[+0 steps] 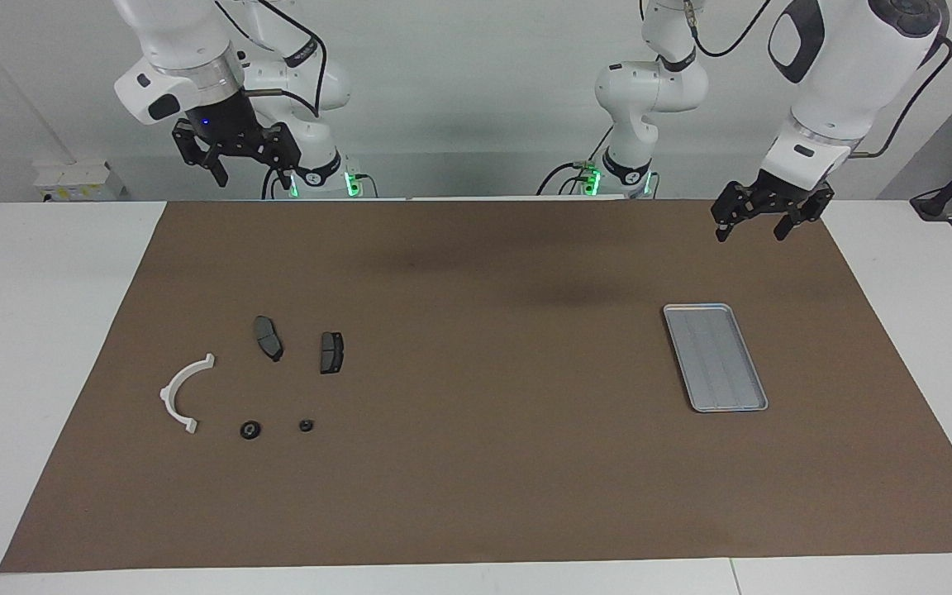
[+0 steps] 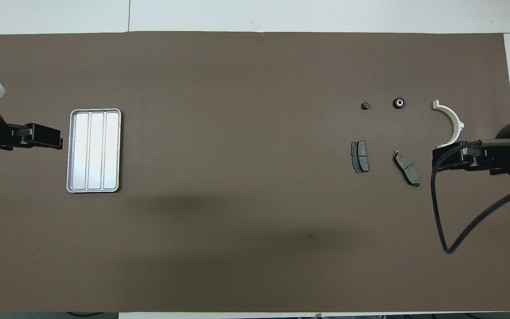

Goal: Pick bearing gear from pile to tray

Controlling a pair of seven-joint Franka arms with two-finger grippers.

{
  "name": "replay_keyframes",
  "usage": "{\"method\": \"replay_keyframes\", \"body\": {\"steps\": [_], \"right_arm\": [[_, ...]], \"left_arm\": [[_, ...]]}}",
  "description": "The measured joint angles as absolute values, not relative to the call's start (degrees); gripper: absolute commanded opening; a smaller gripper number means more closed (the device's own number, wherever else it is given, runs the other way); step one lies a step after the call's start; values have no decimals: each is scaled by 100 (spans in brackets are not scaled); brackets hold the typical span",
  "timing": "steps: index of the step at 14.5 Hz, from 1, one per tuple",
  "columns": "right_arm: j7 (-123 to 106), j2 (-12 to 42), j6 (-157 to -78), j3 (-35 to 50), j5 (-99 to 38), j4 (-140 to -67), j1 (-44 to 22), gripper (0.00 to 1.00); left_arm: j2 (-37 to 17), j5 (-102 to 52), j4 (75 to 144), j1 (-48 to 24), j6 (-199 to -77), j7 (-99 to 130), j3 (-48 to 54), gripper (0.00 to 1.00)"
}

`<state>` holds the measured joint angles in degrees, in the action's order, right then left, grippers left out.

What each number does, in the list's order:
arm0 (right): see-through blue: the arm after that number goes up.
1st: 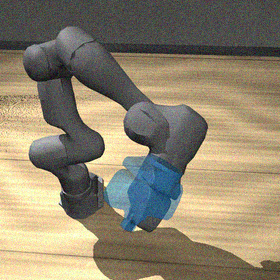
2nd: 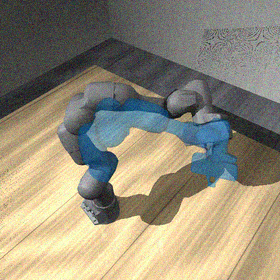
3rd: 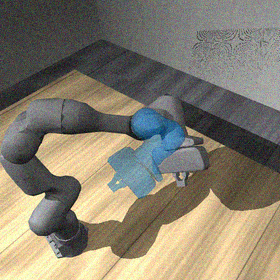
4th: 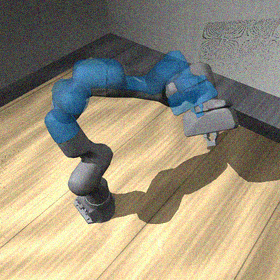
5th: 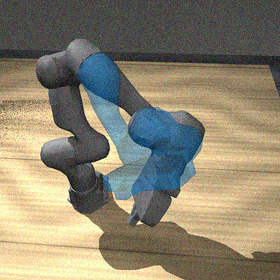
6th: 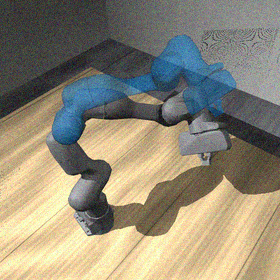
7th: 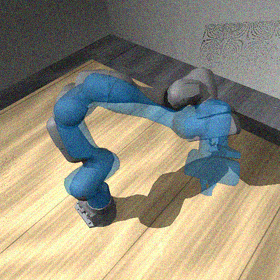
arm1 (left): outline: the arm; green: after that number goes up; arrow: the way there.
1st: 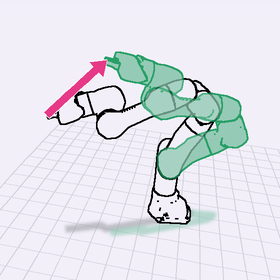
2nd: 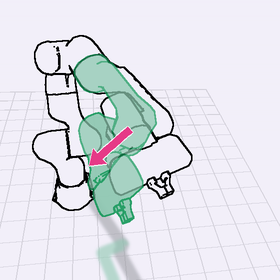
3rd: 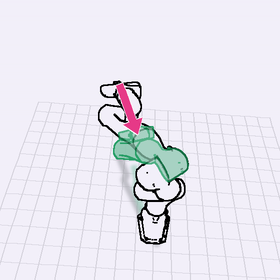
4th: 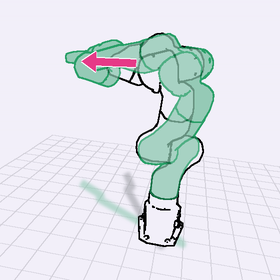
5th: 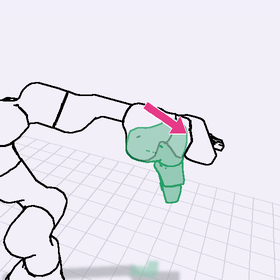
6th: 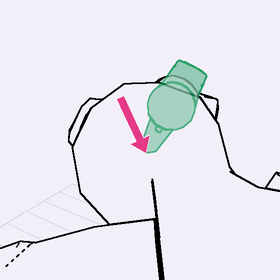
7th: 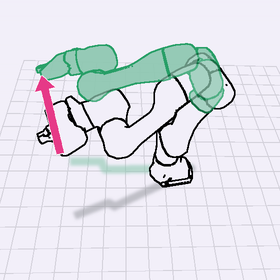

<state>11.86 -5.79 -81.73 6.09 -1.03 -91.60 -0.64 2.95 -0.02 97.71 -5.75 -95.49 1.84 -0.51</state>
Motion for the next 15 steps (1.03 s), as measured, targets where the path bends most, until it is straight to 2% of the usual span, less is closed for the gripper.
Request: {"method": "replay_keyframes", "body": {"steps": [15], "right_arm": [[1189, -593, -8173, 575, -103, -9146, -60, 100]], "left_arm": [[310, -3, 9780, -637, -9576, 185, -98, 100]]}}
